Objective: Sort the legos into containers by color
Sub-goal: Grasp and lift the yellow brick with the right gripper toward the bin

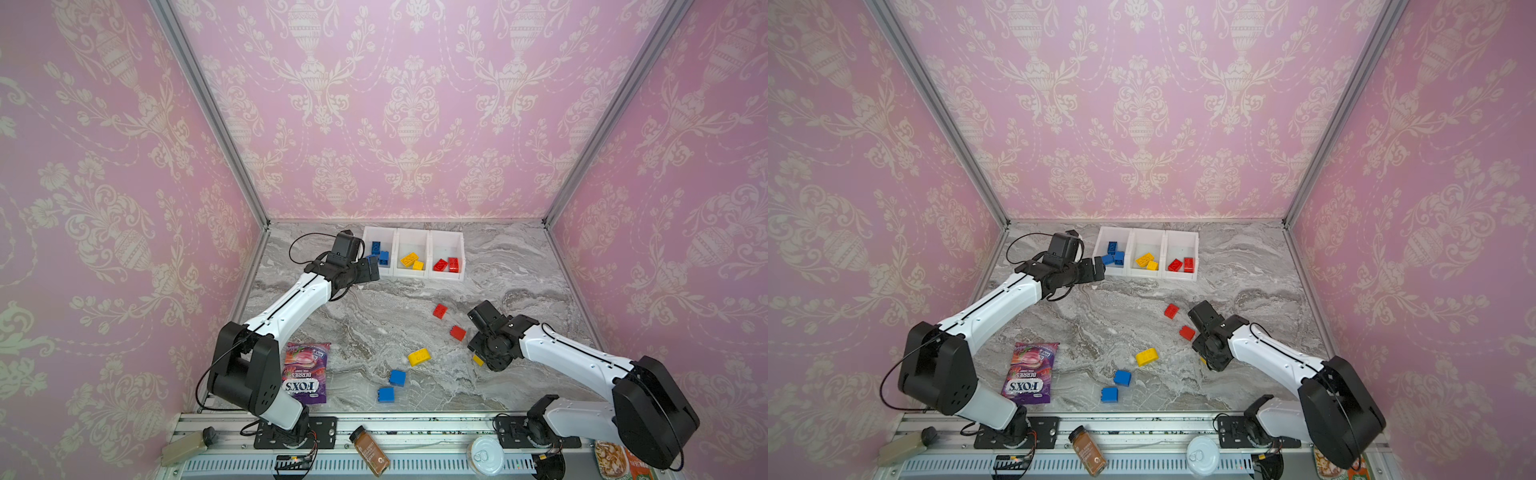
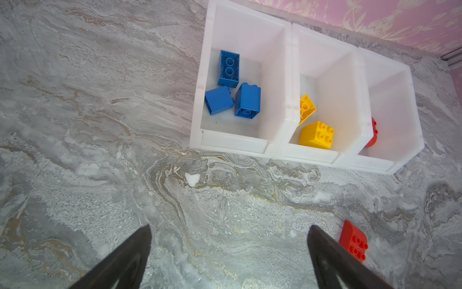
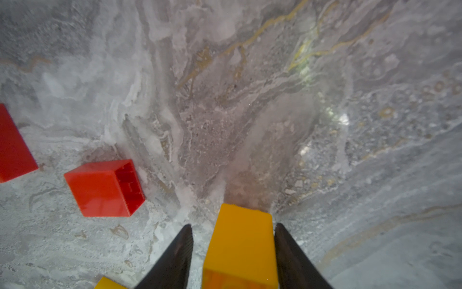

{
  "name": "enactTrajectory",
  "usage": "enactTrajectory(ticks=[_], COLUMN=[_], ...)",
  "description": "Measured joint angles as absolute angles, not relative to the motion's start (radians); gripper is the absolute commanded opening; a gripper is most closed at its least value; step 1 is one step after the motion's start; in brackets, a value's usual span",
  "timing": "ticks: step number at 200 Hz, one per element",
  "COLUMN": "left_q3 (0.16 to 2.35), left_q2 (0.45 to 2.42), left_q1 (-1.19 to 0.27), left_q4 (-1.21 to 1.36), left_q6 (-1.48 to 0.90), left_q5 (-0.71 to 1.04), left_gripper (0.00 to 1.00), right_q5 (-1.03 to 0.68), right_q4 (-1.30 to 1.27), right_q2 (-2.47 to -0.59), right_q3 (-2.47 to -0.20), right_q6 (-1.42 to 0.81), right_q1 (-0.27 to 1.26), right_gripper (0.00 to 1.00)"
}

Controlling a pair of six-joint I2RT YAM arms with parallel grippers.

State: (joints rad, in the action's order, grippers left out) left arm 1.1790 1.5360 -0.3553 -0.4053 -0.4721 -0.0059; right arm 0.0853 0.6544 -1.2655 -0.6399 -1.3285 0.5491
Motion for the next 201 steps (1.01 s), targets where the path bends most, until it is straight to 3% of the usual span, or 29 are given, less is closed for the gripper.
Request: enactTrajectory(ticks=[47,145,201], left_q3=[1.142,0.986,0.895], left_q2=[1.499,1.399,1.385], left_q1=[-0.339,-0.302,-0.297], left_q4=[-0.405,-0.391,-0.336], left_q6=[-0.472,-0.481,-0.509], left_q5=[-0.006,-0.005,0.023], left_gripper=[0.99,0.99,0.99], right_q5=[0.074,0.084,0.081], right_q4=[0.652,0.716,0.701], right_q2=[-1.266,-1.283,-1.508], right_q3=[-0.642,-0.860,-1.147], right_q6=[-1.309,-1.175,-1.005], right_q1=[0.549,0.550,0.549], right_gripper=[0.29,0.27,0.28])
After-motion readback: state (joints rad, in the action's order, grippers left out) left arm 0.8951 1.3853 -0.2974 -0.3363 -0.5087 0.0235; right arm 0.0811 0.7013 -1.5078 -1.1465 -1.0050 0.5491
